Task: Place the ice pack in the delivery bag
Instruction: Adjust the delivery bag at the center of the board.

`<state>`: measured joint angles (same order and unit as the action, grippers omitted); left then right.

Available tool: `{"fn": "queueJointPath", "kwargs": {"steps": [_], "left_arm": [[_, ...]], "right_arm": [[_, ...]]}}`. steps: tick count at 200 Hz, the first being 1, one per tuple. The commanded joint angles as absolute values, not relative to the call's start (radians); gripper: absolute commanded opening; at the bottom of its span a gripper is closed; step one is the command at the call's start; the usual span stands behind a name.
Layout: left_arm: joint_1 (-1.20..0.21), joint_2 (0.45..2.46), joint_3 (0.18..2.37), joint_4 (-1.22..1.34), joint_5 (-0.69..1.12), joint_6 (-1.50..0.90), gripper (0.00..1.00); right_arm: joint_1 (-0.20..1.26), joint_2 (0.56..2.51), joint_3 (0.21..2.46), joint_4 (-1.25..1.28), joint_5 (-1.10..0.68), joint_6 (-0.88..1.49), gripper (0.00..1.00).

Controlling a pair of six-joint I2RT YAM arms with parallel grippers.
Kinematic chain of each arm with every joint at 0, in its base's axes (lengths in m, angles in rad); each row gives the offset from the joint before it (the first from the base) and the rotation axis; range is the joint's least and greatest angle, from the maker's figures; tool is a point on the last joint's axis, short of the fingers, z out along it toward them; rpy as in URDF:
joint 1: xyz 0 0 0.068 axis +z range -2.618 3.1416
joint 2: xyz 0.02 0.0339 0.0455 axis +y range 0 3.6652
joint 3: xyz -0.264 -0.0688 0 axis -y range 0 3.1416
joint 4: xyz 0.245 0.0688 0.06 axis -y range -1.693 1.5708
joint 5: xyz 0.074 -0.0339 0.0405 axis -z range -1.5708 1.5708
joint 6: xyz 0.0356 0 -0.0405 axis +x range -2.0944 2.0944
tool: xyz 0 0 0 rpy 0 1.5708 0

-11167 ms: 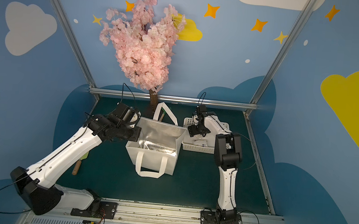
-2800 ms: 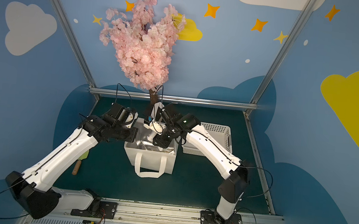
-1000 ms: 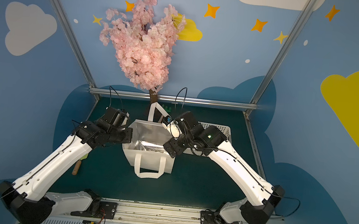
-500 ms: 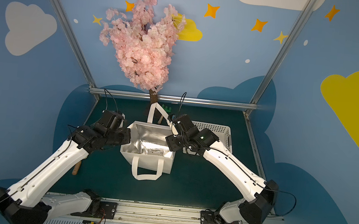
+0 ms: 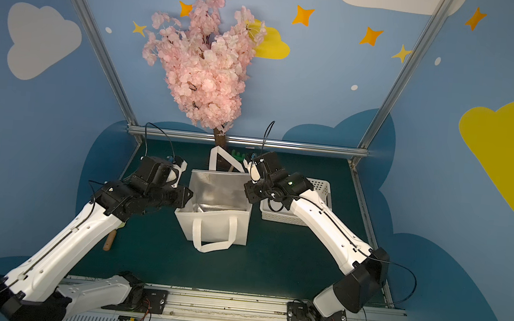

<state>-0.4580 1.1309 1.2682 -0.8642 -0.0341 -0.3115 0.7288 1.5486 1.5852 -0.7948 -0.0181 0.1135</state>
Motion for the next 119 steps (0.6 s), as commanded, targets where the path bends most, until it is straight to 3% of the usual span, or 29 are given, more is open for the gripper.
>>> {"fn": "queueJointPath", "kwargs": {"steps": [1,70,78,119], "left_arm": [[-0.446,1.118,1.293,-0.858,0.023,-0.150,0.30],[-0.379,1.150,1.391,-0.894,0.103,-0.051,0.35],[-0.376,1.152,1.403,-0.907,0.114,-0.046,0.43],[-0.349,1.145,1.439,-0.921,0.218,-0.038,0.45]], "right_arm": [[0.703,1.572,1.636,-0.801,-0.071,0.044,0.07],[0.654,1.622,1.672,-0.799,-0.093,-0.032,0.07],[0.649,1.632,1.681,-0.801,-0.107,-0.046,0.07],[0.638,1.666,1.717,-0.799,-0.135,-0.071,0.07]]}}
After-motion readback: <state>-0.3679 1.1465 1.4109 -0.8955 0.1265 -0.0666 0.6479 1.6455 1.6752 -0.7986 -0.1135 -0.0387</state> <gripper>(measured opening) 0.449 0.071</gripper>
